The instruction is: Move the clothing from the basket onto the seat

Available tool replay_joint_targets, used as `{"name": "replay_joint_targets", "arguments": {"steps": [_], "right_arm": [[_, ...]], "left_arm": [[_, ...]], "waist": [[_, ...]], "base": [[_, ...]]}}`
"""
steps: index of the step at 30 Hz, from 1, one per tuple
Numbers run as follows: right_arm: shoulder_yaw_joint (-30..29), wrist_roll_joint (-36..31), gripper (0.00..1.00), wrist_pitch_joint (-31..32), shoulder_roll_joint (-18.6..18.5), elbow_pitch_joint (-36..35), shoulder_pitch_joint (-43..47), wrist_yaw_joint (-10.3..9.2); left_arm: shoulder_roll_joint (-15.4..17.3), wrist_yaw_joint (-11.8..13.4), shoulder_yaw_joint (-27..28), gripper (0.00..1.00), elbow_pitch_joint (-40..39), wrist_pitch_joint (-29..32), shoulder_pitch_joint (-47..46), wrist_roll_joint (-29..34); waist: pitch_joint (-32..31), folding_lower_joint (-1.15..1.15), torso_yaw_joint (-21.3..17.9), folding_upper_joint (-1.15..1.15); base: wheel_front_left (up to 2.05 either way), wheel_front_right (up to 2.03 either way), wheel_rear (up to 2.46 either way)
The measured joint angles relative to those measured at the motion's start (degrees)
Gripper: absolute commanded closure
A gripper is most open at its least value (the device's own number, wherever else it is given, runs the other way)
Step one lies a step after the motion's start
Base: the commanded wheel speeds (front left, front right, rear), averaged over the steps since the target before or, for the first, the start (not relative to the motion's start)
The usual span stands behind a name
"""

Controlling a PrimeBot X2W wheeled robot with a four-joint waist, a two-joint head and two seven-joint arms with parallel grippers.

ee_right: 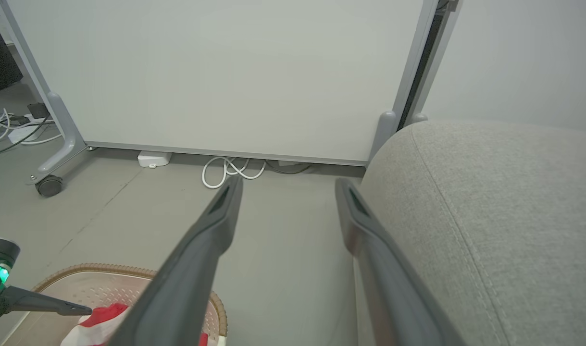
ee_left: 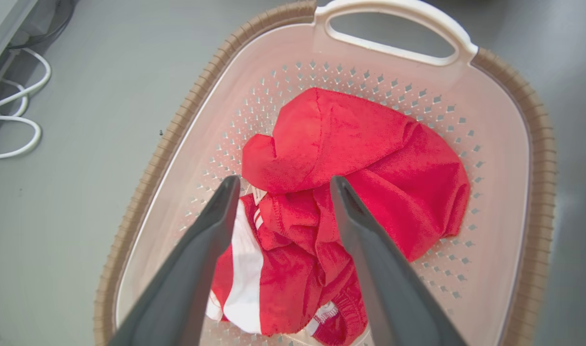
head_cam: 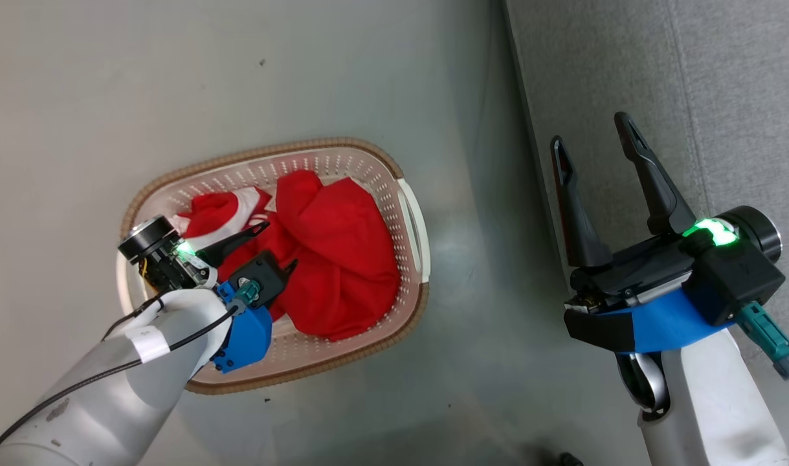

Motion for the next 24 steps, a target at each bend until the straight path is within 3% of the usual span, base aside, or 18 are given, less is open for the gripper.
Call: {"name": "replay_joint_targets", "arguments": {"steps": [3,7,24], "right_arm": [[0.38,-0.01,0.00,0.00,0.00,-0.86,-0.18,0.00],[0.74,0.00,0.00,0.00,0.00,-2.01,-0.88,0.00],[1.03,0.11,0.00,0.00,0.00,-8.10,-0.73,0.00]], "left_arm": [[-0.31,0.00,-5.20,0.00,3.58,0.00,-2.31,-1.24],[-0.66,0.00,-8.18,0.00,6.47,-0.01,-5.03,-1.63],[-0.54,0.00,-9.04,0.00,13.34,3.27,-11.50,2.03]], "waist": [[2.22,0.00,-0.50,0.00],[5.01,0.00,-1.19,0.00],[14.81,-0.01,-3.46,0.00]], "base": [[0.00,0.00,0.00],[0.00,0.00,0.00],[0.00,0.00,0.00]]}}
